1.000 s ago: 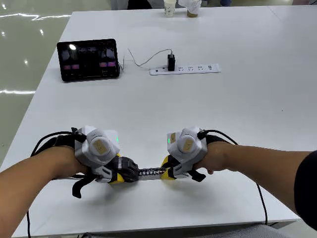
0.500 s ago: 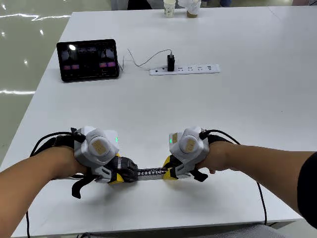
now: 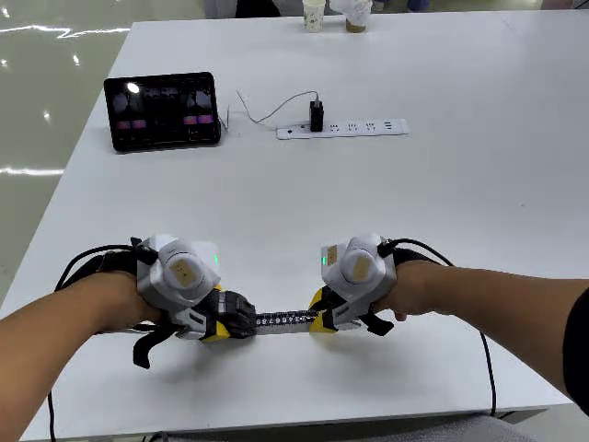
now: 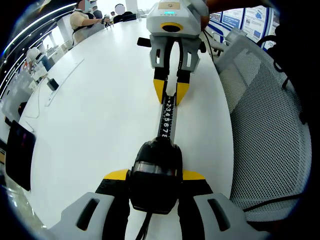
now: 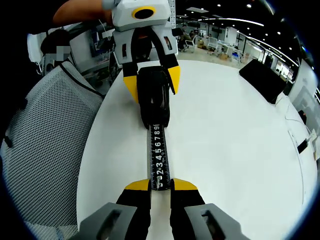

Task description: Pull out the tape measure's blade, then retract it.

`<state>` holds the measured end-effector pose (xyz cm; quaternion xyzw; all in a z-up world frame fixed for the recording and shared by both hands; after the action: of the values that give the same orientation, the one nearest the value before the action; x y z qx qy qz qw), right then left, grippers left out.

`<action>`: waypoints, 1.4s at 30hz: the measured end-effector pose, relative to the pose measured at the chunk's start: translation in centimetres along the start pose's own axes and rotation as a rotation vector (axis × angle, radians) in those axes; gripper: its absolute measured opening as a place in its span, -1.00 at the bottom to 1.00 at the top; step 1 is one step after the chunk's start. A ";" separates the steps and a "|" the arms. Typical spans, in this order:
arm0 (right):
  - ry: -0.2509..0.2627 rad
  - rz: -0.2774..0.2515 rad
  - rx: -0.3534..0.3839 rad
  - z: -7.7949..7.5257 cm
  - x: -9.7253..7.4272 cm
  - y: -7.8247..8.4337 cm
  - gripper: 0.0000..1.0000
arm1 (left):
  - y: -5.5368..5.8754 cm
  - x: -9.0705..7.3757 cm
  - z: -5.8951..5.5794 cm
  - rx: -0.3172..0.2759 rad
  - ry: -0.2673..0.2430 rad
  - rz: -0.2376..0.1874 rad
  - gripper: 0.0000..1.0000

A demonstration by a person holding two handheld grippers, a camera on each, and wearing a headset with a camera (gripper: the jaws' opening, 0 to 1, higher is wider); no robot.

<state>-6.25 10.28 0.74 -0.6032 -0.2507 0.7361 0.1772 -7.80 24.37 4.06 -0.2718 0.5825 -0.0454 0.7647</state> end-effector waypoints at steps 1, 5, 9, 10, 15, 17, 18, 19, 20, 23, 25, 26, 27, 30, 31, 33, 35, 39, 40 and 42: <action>0.000 -0.001 0.002 0.0 0.0 0.0 -0.79 | 0.0 0.0 0.0 0.000 0.000 0.000 -0.38; -0.003 -0.001 -0.001 0.1 -0.2 0.3 -0.79 | 0.0 0.0 0.0 -0.001 -0.001 -0.001 -0.38; -0.004 0.001 -0.004 0.1 -0.4 0.4 -0.79 | 0.0 0.0 0.0 -0.001 -0.002 -0.002 -0.38; -0.003 0.000 -0.004 0.1 -0.4 0.5 -0.79 | 0.0 0.0 0.0 -0.001 -0.002 -0.002 -0.38; 0.003 0.006 -0.014 0.2 -0.5 0.6 -0.79 | 0.0 0.0 0.0 -0.001 -0.005 -0.004 -0.38; 0.006 0.014 -0.027 0.3 -0.5 0.7 -0.79 | 0.0 0.0 0.0 0.000 -0.004 -0.006 -0.38; 0.007 0.014 -0.027 0.3 -0.6 0.8 -0.79 | 0.0 0.0 0.0 0.001 -0.004 -0.007 -0.38; 0.007 0.014 -0.026 0.3 -0.6 0.8 -0.79 | 0.0 0.0 0.0 0.002 -0.004 -0.007 -0.38; 0.008 0.013 -0.023 0.3 -0.7 0.9 -0.79 | 0.0 0.0 0.0 0.002 -0.003 -0.008 -0.38; 0.009 0.009 -0.015 0.2 -0.8 1.1 -0.79 | 0.0 0.1 0.0 0.004 -0.004 -0.007 -0.38; 0.009 0.007 -0.011 0.2 -0.9 1.2 -0.79 | 0.0 0.1 0.0 0.004 -0.004 -0.007 -0.38; 0.008 0.007 -0.010 0.2 -1.0 1.3 -0.79 | 0.0 0.1 0.0 0.004 -0.004 -0.007 -0.38; 0.008 0.007 -0.010 0.2 -1.0 1.4 -0.79 | 0.0 0.1 0.0 0.003 -0.004 -0.007 -0.38; 0.009 0.013 -0.017 0.2 -1.1 1.5 -0.79 | 0.0 0.1 0.0 0.003 -0.002 -0.008 -0.38; 0.009 0.013 -0.017 0.1 -1.1 1.6 -0.79 | 0.0 0.1 0.0 0.003 -0.002 -0.008 -0.38; 0.008 0.013 -0.013 0.2 -1.1 1.6 -0.79 | 0.0 0.1 0.0 0.002 -0.001 -0.008 -0.38; 0.008 0.013 -0.009 0.1 -1.2 1.7 -0.79 | 0.0 0.1 0.0 0.002 -0.002 -0.008 -0.38; 0.008 0.014 -0.004 0.2 -1.3 1.9 -0.79 | 0.0 0.1 0.0 0.001 -0.003 -0.010 -0.38; 0.009 0.014 -0.004 0.2 -1.3 1.9 -0.79 | 0.0 0.1 0.0 0.000 -0.004 -0.011 -0.38; 0.010 0.015 -0.002 0.2 -1.4 2.0 -0.79 | 0.0 0.1 0.0 -0.001 -0.005 -0.012 -0.38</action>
<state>-6.07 7.85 0.69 -0.6089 -0.2460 0.7342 0.1721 -7.75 24.30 3.96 -0.2756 0.5788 -0.0490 0.7659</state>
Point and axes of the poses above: the centre of the closed fingertips' face, and the gripper's own axes: x roughly forward along the fingers, z roughly to its left, y roughly out of its underside, the point moved 3 cm from there along -x, roughly backward along the fingers, and after that the axes turned 7 degrees about -y, right-handed, at the moved point
